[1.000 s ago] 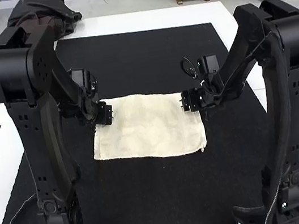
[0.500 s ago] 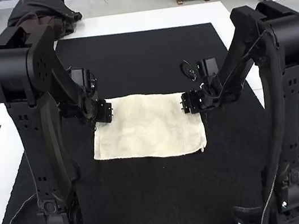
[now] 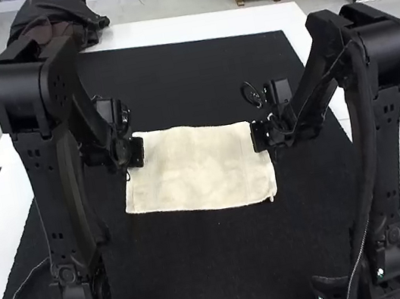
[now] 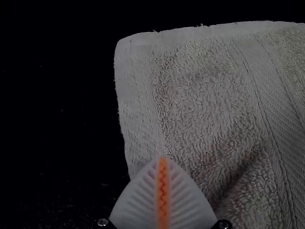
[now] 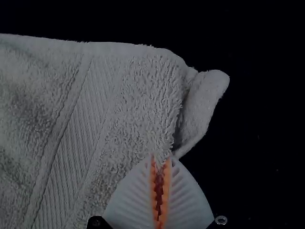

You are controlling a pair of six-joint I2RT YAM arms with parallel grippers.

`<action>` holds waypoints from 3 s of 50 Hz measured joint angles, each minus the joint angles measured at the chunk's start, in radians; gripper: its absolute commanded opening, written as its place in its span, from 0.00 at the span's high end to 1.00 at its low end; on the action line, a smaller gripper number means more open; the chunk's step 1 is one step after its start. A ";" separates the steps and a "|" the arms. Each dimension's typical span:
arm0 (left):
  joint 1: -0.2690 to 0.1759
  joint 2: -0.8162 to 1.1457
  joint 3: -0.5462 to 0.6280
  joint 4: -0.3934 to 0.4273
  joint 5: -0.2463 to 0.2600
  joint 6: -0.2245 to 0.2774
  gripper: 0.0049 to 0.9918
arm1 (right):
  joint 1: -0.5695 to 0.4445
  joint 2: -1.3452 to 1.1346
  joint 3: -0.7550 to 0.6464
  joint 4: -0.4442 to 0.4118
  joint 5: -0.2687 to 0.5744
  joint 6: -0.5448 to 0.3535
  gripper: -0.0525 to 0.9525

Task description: Fold the towel.

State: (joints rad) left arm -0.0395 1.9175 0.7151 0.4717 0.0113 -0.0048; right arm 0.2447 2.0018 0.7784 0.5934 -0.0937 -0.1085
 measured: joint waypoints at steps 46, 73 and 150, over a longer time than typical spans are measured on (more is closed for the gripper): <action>0.006 -0.071 0.032 -0.023 0.000 -0.037 0.05 | -0.006 -0.127 -0.069 -0.025 -0.042 0.037 0.97; 0.006 0.019 0.048 -0.032 0.000 -0.038 0.05 | -0.006 -0.127 -0.077 -0.018 -0.049 0.038 0.97; 0.002 -0.168 0.004 -0.199 0.084 -0.040 0.98 | -0.062 -0.277 -0.153 -0.056 -0.139 0.090 0.97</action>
State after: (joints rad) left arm -0.0376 1.7493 0.7193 0.2729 0.0956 -0.0452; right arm 0.1825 1.7252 0.6258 0.5377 -0.2329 -0.0181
